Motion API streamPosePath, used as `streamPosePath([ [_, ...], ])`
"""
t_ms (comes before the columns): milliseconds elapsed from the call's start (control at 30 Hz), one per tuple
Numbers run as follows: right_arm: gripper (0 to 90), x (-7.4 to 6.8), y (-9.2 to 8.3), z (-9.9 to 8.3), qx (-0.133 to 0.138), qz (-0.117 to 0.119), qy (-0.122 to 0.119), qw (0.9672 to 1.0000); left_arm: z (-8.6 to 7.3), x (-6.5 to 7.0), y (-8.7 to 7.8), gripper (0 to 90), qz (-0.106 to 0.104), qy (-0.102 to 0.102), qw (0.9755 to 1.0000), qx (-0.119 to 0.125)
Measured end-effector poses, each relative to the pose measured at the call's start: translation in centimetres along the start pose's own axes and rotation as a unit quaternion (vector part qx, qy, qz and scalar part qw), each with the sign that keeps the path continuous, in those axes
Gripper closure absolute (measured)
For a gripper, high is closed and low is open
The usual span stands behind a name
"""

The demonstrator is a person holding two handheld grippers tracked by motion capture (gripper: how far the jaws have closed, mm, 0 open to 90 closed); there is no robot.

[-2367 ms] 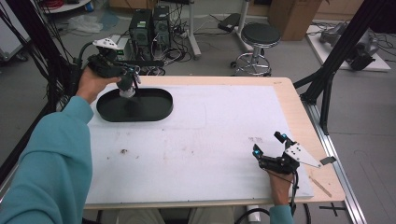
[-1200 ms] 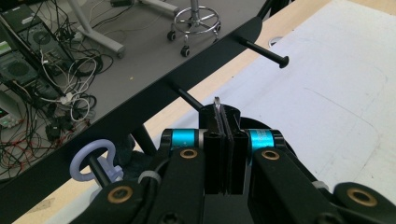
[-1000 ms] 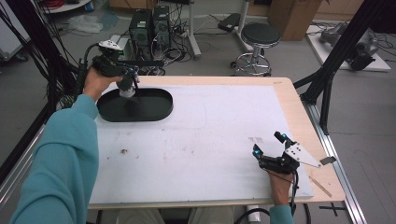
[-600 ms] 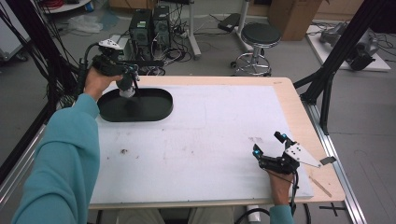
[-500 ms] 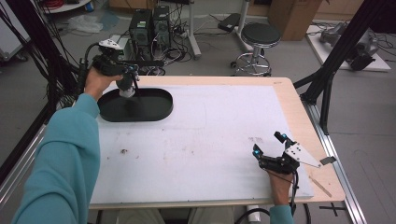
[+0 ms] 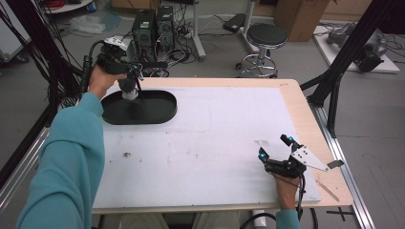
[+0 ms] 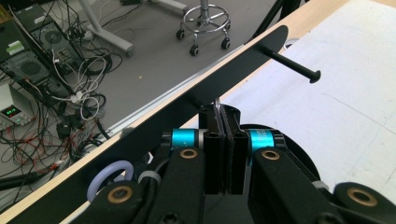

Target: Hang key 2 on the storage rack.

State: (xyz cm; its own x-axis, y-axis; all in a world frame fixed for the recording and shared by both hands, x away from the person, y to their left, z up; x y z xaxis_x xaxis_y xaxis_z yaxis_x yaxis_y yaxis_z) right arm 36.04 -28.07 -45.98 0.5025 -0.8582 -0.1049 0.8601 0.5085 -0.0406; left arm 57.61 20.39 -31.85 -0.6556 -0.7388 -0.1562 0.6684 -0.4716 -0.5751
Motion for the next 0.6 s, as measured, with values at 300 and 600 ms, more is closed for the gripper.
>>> streamPosePath([
  [300, 0.7, 0.04, 0.02, 0.01, 0.001, 0.0, -0.002, 1.0, -0.08, -0.26, 0.59, 88.2, 0.01, 0.0, 0.9999, -0.007],
  [600, 0.7, -0.03, 0.02, 0.0, 0.0, 0.0, -0.001, 1.0, 0.04, -0.51, 0.56, 85.9, 0.02, -0.004, 0.9998, 0.0],
])
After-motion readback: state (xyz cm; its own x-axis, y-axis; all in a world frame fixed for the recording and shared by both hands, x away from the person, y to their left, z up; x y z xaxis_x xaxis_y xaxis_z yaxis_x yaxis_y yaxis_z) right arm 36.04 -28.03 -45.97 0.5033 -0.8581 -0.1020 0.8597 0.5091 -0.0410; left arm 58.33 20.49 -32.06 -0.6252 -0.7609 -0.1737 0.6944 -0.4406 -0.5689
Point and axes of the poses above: each handheld gripper's, and its own axes: y roughly forward along the jaws, z roughly out of its top, x roughly to its right, the point moved 8 cm from there along y, roughly forward along the jaws, and after that the axes turned 5 degrees about y, right-handed, at the moved point
